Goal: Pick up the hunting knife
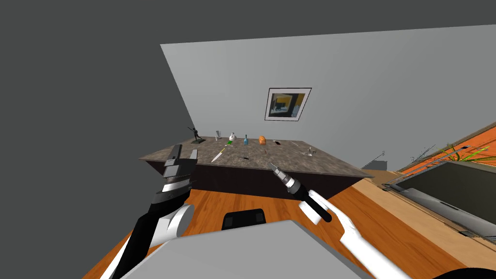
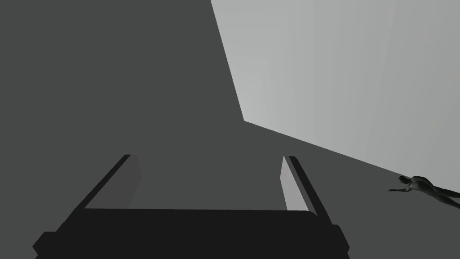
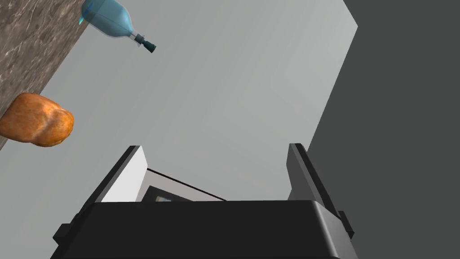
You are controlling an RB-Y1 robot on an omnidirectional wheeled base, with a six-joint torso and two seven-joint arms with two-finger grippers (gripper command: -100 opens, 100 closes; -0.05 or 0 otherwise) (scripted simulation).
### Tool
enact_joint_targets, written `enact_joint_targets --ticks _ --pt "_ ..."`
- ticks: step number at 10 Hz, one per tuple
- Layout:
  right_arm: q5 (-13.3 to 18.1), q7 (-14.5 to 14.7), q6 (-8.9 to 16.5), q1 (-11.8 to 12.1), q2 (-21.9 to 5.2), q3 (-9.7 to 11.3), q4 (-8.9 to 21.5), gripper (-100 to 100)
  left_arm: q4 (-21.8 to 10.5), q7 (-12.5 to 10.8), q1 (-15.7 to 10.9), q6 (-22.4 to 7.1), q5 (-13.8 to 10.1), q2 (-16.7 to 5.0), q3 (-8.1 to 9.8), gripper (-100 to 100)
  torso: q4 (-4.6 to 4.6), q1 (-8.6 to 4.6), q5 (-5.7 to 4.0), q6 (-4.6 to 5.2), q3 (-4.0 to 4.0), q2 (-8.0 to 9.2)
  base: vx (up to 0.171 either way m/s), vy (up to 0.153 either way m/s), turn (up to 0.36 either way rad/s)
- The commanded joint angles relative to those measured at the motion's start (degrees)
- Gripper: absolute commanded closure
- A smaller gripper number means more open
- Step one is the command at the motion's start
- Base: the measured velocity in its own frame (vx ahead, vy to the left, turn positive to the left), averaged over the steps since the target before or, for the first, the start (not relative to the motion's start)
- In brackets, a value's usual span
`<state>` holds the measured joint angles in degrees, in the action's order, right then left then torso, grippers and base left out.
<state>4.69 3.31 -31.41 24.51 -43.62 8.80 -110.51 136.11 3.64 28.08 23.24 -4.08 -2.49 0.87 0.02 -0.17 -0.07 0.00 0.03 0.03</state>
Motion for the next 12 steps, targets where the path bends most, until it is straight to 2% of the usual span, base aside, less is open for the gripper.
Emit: enact_joint_targets --ticks 1,2,3,4,5,6,7,8,9,10,11,12 --pt "1.37 1.07 -0.79 -0.17 -2.86 1.17 2.74 -100 0.0 0.0 0.0 0.0 0.0 0.0 0.0 0 0.0 0.0 0.0 0.0 0.0 0.0 -0.017 -0.037 0.087" --pt "1.37 1.07 -0.79 -0.17 -4.12 1.17 2.74 -100 0.0 0.0 0.0 0.0 0.0 0.0 0.0 0 -0.01 0.03 0.01 -0.01 -0.02 -0.02 -0.014 -0.031 0.053" --pt "2.57 1.72 -1.24 -0.6 -5.91 2.16 5.11 -100 0.0 0.0 0.0 0.0 0.0 0.0 0.0 0 -0.01 0.06 0.01 0.0 -0.03 -0.04 -0.018 -0.026 0.095" --pt "2.57 1.72 -1.24 -0.6 -7.46 2.16 5.11 -100 0.0 0.0 0.0 0.0 0.0 0.0 0.0 0 -0.01 0.08 0.02 -0.02 -0.03 -0.04 -0.014 -0.019 0.063" --pt "3.86 2.3 -1.73 -1.05 -9.52 3.2 7.55 -100 0.0 0.0 0.0 0.0 0.0 0.0 0.0 0 -0.01 0.11 0.03 0.0 -0.03 -0.05 -0.009 -0.007 0.128" --pt "3.86 2.3 -1.73 -1.05 -10.76 3.2 7.55 -100 0.0 0.0 0.0 0.0 0.0 0.0 -0.01 0 -0.02 0.15 0.03 -0.02 -0.04 -0.07 -0.006 -0.004 0.069" --pt "5.23 2.82 -2.26 -1.53 -12.68 4.26 9.84 -100 0.0 0.0 0.0 0.0 0.0 0.0 0.0 0 -0.02 0.18 0.04 0.0 -0.05 -0.09 0.0 0.009 0.134" --pt "5.23 2.82 -2.26 -1.53 -14.01 4.26 10.03 -100 0.0 0.0 0.0 0.0 0.0 0.0 -0.01 0 -0.03 0.22 0.05 -0.03 -0.07 -0.11 0.004 0.01 0.063" --pt "6.67 3.26 -2.82 -2.02 -15.84 5.35 11.98 -100 0.0 0.0 0.0 0.0 0.0 0.0 0.0 0 -0.03 0.23 0.06 0.0 -0.07 -0.13 0.012 0.028 0.129" --pt "6.67 3.26 -2.82 -2.02 -17.21 5.35 12.55 -100 0.0 0.0 0.0 0.0 0.0 0.01 -0.01 0 -0.04 0.29 0.06 -0.02 -0.09 -0.16 0.012 0.025 0.071" --pt "8.17 3.63 -3.41 -2.54 -18.76 6.45 15.08 -100 0.0 0.0 0.01 0.0 0.0 0.01 0.0 0 -0.04 0.29 0.07 0.01 -0.09 -0.16 0.021 0.044 0.13" --pt "8.17 3.63 -3.41 -2.54 -20.33 6.45 15.08 -100 0.0 0.0 0.0 0.0 0.0 0.01 -0.01 0 -0.04 0.35 0.08 -0.02 -0.11 -0.19 0.02 0.036 0.067"
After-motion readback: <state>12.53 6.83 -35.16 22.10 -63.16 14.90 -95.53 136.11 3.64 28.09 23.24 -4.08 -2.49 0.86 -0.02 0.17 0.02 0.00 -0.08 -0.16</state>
